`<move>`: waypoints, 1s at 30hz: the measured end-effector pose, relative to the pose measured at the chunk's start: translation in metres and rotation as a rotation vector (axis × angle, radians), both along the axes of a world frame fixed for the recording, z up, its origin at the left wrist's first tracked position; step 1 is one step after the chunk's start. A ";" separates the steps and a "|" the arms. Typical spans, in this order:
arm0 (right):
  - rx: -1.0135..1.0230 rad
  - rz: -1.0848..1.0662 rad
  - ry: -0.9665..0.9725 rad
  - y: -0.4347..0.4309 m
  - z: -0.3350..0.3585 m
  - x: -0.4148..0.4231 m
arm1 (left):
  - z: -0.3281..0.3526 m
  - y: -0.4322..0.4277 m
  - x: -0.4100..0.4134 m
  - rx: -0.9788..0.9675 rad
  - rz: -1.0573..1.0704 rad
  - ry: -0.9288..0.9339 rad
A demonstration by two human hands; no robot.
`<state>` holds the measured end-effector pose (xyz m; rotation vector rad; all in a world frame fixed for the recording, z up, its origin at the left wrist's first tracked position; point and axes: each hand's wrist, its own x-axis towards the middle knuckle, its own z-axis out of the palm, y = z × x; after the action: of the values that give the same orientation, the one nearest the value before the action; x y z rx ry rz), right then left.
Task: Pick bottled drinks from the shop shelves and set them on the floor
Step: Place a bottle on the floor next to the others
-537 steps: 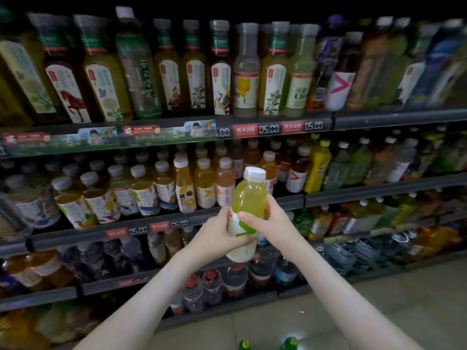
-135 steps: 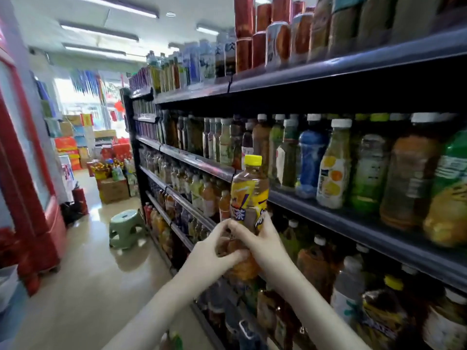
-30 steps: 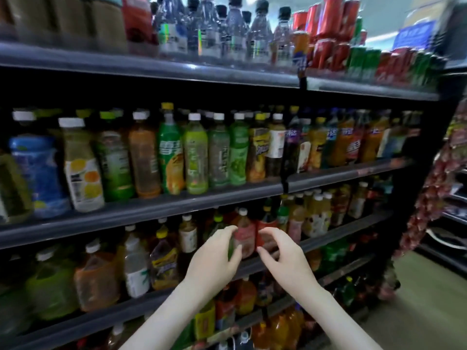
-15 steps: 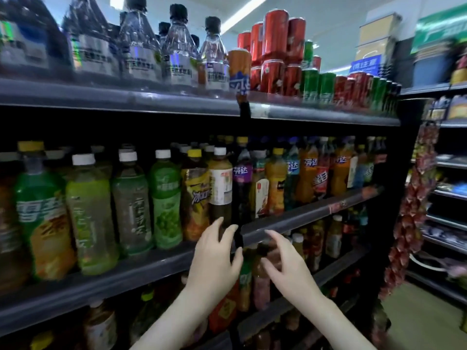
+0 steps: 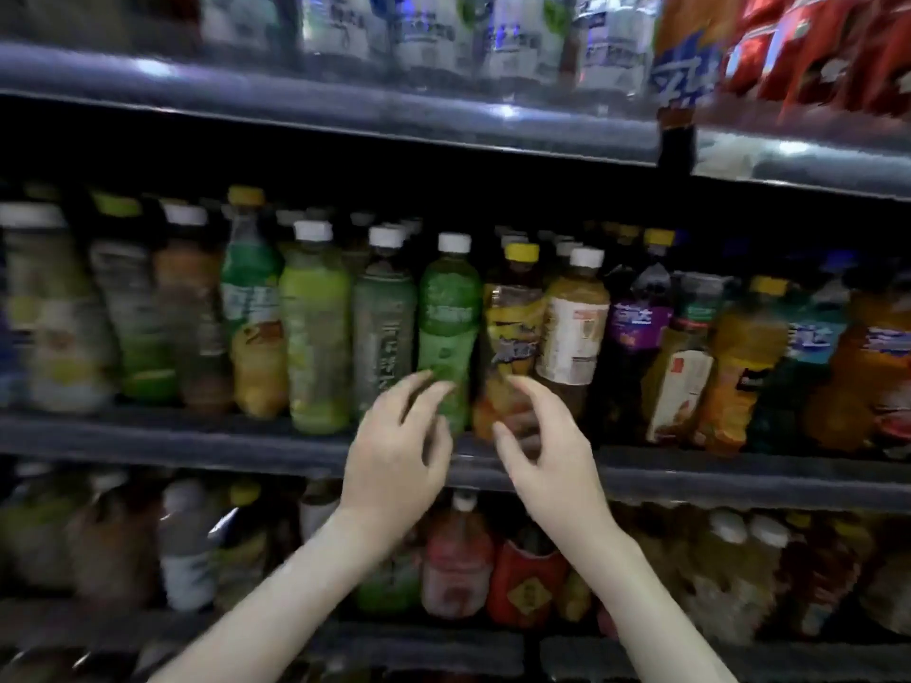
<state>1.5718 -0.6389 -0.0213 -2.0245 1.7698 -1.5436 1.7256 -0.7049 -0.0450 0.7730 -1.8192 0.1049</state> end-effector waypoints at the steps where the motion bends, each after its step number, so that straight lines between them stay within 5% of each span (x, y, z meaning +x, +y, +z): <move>1: 0.002 0.073 -0.002 -0.009 0.000 0.021 | -0.001 -0.003 0.023 0.016 0.070 0.017; 12: 0.053 0.489 0.105 -0.087 0.014 0.248 | 0.002 -0.036 0.259 0.247 0.588 0.081; 19: -0.228 0.166 0.264 -0.156 0.039 0.371 | 0.023 -0.089 0.352 0.167 0.498 -0.014; 25: -0.135 -0.122 0.324 -0.204 0.026 0.419 | 0.023 -0.128 0.378 0.126 0.464 -0.076; 30: -0.084 -0.126 0.282 -0.219 0.019 0.417 | 0.007 -0.143 0.384 0.159 0.334 -0.120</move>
<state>1.9885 -0.8583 -0.0023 -2.3118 1.9947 -1.4463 2.1095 -0.8476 -0.0382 1.2026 -1.8116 0.2297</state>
